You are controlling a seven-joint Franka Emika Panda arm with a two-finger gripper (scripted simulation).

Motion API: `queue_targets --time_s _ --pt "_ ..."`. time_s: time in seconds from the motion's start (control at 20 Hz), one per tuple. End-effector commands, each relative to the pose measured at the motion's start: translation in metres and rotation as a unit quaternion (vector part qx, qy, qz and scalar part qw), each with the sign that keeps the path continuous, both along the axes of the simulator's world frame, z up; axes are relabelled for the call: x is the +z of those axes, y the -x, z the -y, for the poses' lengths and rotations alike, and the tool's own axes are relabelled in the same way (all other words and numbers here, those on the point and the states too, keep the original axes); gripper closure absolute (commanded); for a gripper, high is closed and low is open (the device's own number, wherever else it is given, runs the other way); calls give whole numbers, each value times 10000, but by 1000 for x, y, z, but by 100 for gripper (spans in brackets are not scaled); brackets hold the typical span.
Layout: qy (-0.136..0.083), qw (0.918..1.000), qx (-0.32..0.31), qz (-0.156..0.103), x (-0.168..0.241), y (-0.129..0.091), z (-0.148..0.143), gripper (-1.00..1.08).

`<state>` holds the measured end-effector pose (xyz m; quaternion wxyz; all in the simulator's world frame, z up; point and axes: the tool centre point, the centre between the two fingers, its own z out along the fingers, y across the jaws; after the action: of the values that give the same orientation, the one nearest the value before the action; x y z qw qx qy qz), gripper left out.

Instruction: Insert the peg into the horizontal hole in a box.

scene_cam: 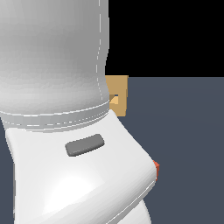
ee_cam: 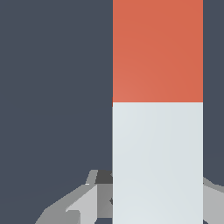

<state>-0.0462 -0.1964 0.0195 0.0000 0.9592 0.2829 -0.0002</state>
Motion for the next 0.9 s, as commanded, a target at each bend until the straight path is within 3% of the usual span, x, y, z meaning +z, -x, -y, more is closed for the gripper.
queue_targets --time_s 0.0,0.25,0.45,0.65,0.85 --pt "-1 10000 1 1 0 0 0 108" --pt "0 10000 85 1 1 -3 -5 108" --pt "3 9989 466 1 8 -15 -28 108" --pt "7 9932 1165 1 19 -32 -73 108" --pt "10 9778 2095 2 35 -45 -136 108"
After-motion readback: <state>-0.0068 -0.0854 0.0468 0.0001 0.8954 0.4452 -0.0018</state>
